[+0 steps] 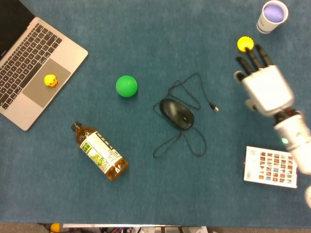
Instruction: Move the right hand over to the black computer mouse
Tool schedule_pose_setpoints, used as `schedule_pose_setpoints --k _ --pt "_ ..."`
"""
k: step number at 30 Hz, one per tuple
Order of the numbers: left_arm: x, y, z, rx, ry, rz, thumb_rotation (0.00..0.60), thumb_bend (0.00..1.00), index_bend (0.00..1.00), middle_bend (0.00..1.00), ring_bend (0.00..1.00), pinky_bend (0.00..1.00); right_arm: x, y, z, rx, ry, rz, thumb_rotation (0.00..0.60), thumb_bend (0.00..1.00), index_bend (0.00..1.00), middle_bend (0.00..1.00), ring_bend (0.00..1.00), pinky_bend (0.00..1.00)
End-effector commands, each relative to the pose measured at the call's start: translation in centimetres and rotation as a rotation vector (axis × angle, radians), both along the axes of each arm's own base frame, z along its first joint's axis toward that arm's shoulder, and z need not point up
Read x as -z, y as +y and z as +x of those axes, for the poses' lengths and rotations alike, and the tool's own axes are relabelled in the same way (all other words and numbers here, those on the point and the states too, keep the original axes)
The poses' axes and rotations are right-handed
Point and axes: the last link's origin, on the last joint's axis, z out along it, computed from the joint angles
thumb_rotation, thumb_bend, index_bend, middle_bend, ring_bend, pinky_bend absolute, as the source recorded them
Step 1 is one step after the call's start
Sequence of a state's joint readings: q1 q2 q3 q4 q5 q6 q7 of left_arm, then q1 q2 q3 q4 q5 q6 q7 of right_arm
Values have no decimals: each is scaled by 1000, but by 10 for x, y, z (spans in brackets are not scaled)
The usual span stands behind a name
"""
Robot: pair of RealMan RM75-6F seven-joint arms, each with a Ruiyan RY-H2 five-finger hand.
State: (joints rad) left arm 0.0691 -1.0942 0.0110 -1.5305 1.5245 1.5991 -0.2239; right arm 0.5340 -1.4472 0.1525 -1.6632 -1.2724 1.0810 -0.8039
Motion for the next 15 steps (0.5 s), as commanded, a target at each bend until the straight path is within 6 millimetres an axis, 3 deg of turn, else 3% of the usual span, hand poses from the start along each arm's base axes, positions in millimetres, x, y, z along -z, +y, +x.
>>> schedule_pose_setpoints --k 1,8,15 --pt "-1 -2 -2 -9 2 0 600 147 277 205 158 94 25 -7 6 -7 47 23 600 0 439 202 0 0" --pt "1 -2 -6 -24 0 -9 600 147 277 206 158 94 61 -11 8 -15 99 22 600 0 359 201 0 0" --pt "1 -3 -9 -33 -3 -7 600 147 277 205 158 94 84 -13 12 -44 112 3 600 0 348 195 0 0"
